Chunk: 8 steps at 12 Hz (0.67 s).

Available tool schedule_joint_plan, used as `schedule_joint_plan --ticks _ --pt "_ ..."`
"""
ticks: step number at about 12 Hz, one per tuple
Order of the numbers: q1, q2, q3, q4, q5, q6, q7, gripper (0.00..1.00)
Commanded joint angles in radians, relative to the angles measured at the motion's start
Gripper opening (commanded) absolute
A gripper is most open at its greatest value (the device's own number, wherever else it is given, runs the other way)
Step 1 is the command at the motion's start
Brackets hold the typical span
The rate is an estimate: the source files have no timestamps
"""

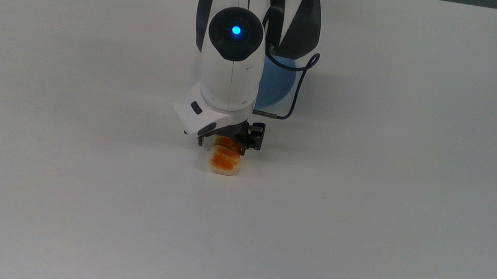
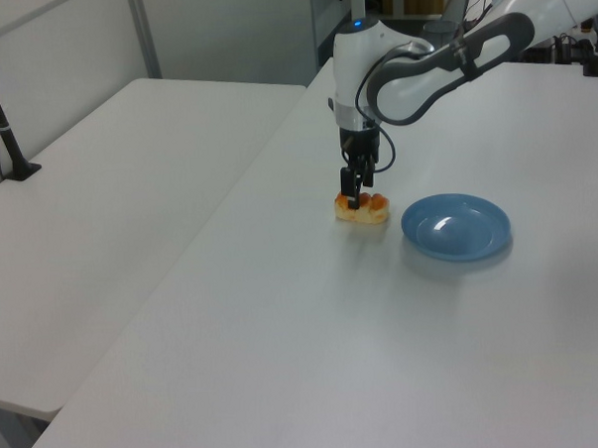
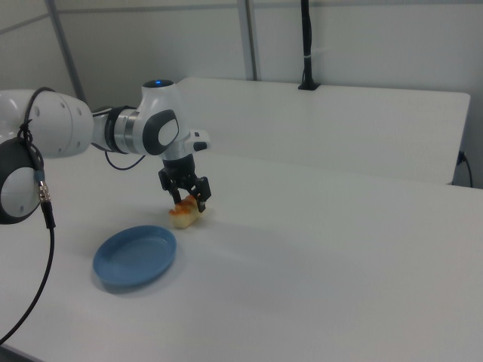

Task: Put the bread on a plate
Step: 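Close the gripper on the bread and lift it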

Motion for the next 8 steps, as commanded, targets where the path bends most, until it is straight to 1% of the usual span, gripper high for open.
schedule_joint_plan --ticks 1,2,3,4,5,6,8 --pt "0.025 0.015 -0.005 -0.002 0.000 0.028 0.055 0.73" --pt "0.027 0.013 -0.003 -0.006 0.000 0.042 0.055 0.62" --pt "0.027 0.013 -0.003 -0.006 0.003 0.043 0.055 0.47" --pt "0.027 0.009 -0.003 -0.003 0.009 0.039 0.057 0.43" --pt "0.027 -0.010 -0.005 -0.005 0.012 0.031 0.057 0.43" --pt "0.022 -0.046 -0.005 -0.015 0.013 0.027 0.055 0.44" --pt "0.017 -0.117 -0.003 -0.069 0.013 -0.002 0.055 0.44"
